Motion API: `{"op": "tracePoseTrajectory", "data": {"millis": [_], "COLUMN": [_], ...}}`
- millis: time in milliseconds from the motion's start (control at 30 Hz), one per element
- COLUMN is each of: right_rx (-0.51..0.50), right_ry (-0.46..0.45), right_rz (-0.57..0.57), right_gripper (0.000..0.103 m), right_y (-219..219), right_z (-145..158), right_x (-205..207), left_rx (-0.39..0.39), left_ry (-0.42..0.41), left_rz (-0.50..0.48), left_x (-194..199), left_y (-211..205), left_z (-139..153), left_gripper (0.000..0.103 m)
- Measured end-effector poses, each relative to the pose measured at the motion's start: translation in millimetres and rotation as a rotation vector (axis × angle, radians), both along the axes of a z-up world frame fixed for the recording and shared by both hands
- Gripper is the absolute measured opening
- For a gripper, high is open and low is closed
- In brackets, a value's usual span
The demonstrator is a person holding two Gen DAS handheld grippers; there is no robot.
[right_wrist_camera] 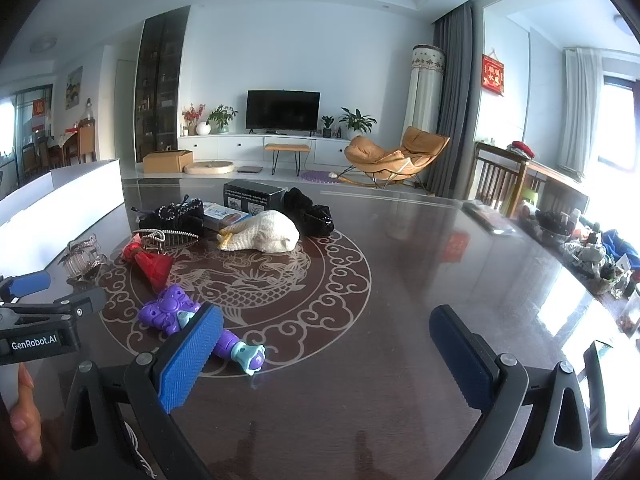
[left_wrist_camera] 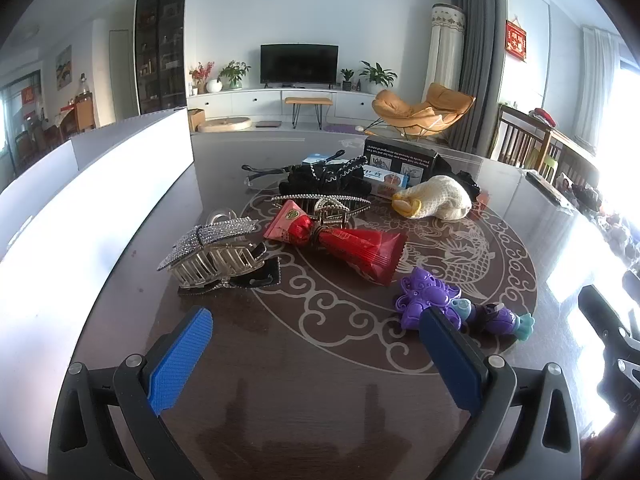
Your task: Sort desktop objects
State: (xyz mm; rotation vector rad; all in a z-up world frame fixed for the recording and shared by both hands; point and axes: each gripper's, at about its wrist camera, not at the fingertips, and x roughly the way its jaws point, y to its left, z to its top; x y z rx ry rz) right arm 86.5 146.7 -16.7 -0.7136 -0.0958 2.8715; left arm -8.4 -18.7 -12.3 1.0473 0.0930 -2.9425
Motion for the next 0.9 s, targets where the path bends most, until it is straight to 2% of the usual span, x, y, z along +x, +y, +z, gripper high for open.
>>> {"op": "tracePoseTrajectory", "data": {"millis": [900], "right_rx": [0.004], "right_ry": [0.005], "right_rz": [0.001], "right_gripper": [0.103], "right_y": [-0.7], "right_z": [-1.1], "right_x": [-0.3], "left_rx": [0.016], "left_ry": [-0.001], "left_rz": [0.006], "left_x": [0.5], "left_y": [-3.6], "left_z": [-0.5], "left_gripper": [0.103]}}
